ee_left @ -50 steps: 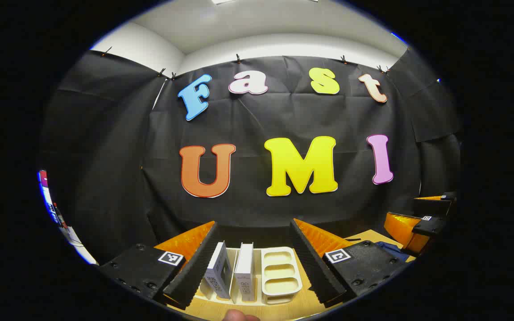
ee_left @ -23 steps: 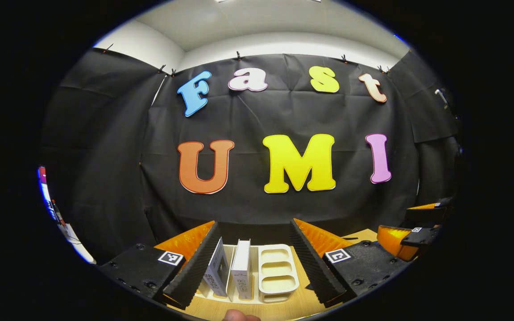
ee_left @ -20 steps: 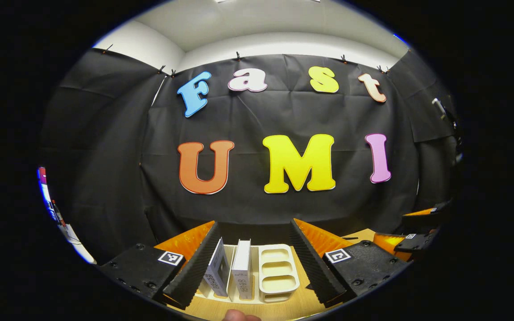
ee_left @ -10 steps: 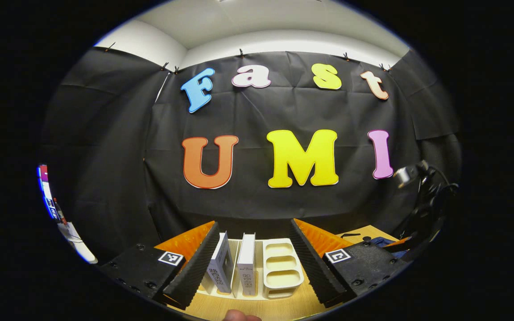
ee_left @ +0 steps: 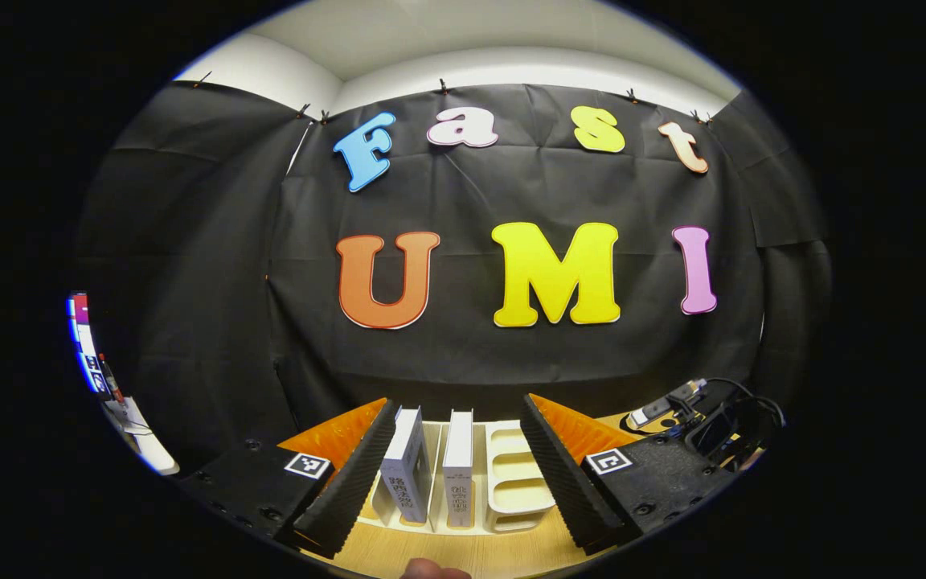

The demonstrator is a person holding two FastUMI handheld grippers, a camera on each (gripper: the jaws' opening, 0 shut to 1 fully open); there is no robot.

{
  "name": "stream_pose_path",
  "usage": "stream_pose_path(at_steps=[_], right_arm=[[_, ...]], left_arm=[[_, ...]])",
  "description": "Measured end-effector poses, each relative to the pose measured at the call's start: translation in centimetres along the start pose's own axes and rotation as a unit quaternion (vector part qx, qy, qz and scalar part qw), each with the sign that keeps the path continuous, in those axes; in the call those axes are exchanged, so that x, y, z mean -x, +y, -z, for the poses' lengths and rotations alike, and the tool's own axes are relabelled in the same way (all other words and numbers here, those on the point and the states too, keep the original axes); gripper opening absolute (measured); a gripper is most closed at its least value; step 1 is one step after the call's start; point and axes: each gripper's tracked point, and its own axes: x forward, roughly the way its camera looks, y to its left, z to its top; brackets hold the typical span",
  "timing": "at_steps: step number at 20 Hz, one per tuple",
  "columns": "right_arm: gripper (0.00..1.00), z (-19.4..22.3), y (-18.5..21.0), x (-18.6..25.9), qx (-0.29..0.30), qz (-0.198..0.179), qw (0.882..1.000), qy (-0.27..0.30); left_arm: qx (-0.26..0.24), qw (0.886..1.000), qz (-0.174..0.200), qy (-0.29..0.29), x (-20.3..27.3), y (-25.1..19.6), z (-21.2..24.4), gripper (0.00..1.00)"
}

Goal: Open the schoolbag, grab two books from the bookshelf and put them into the schoolbag.

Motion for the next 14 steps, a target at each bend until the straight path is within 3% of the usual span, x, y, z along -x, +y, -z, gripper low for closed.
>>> stream_pose_path(at_steps=[14], right_arm=[[0.96,2.3,-0.6,-7.1,0.003,0.082,0.993,0.086]], left_arm=[[-0.004,1.0,-0.017,0.015,0.1,1.4,1.0,0.99]])
